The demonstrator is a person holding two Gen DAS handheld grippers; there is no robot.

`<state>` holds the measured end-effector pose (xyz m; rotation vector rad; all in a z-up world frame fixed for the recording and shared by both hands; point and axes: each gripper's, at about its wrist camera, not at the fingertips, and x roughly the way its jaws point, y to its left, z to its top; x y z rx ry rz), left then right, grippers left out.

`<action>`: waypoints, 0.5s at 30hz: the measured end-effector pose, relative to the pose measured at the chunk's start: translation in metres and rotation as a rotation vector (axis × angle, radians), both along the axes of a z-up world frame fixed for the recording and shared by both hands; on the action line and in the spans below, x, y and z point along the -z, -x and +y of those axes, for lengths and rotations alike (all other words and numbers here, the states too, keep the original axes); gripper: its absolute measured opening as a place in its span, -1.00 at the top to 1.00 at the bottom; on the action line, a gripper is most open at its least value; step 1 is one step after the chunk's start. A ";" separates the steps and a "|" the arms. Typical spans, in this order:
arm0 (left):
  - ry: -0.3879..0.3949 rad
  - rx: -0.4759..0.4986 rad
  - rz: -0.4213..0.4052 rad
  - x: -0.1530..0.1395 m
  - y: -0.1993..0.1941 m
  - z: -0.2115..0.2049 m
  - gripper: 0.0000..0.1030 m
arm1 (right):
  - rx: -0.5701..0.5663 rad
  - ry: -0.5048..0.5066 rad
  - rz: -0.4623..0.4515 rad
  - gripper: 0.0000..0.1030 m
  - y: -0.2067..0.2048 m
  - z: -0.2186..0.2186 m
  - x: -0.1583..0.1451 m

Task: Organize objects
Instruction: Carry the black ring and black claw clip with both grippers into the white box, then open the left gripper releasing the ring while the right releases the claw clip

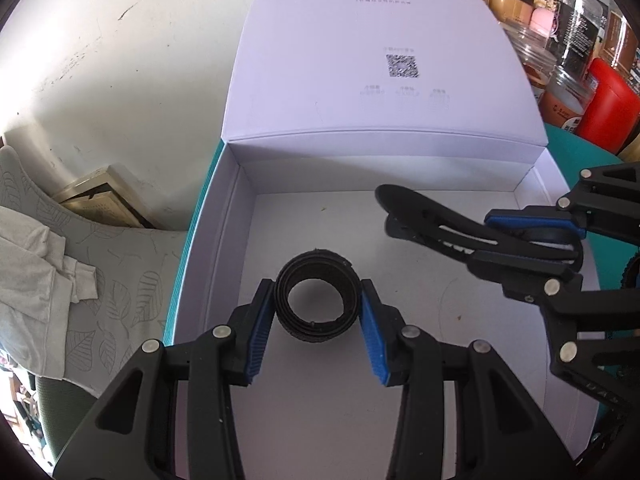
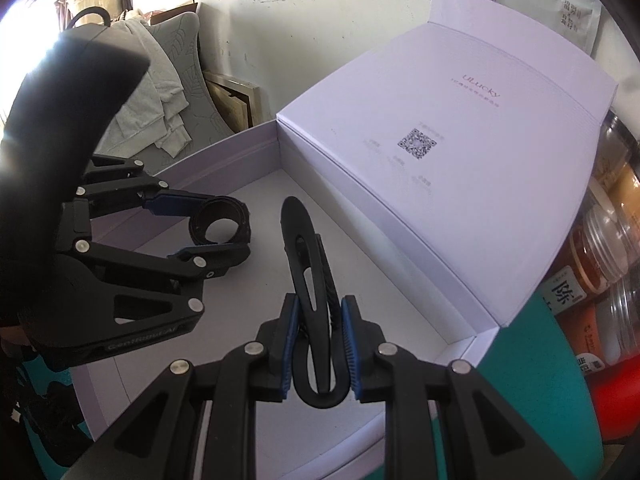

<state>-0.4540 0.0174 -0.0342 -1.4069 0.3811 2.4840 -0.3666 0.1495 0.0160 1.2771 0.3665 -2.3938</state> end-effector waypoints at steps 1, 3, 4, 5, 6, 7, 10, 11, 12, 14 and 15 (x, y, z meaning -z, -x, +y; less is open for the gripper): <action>0.009 -0.009 0.000 0.001 0.001 0.000 0.22 | 0.004 0.004 -0.003 0.60 0.001 0.001 0.000; 0.017 -0.020 -0.003 0.003 0.002 0.001 0.22 | 0.009 0.007 -0.011 0.60 0.001 0.003 0.001; 0.011 -0.019 -0.007 0.004 0.002 0.001 0.22 | 0.011 0.004 -0.012 0.59 0.001 0.004 0.001; 0.010 -0.021 -0.011 0.004 0.001 0.001 0.21 | 0.015 -0.005 -0.009 0.58 0.001 0.005 0.001; 0.016 -0.025 -0.015 0.003 0.000 0.001 0.17 | 0.021 -0.013 -0.006 0.50 0.001 0.006 0.001; 0.022 -0.029 -0.016 0.003 -0.001 0.002 0.12 | 0.029 -0.019 -0.003 0.43 0.001 0.007 0.000; 0.014 -0.029 0.010 -0.006 -0.006 0.000 -0.11 | 0.054 -0.019 -0.002 0.07 0.000 0.011 -0.003; 0.011 -0.035 0.019 -0.010 -0.008 -0.001 -0.15 | 0.056 -0.013 0.000 0.05 -0.002 0.013 -0.006; 0.010 -0.040 0.025 -0.013 -0.009 -0.003 -0.16 | 0.058 -0.012 0.004 0.03 -0.003 0.014 -0.008; 0.000 -0.045 0.032 -0.021 -0.012 -0.006 -0.16 | 0.067 -0.016 0.017 -0.01 -0.004 0.017 -0.015; -0.006 -0.049 0.035 -0.025 -0.013 -0.008 -0.16 | 0.069 -0.015 0.023 -0.01 -0.004 0.019 -0.018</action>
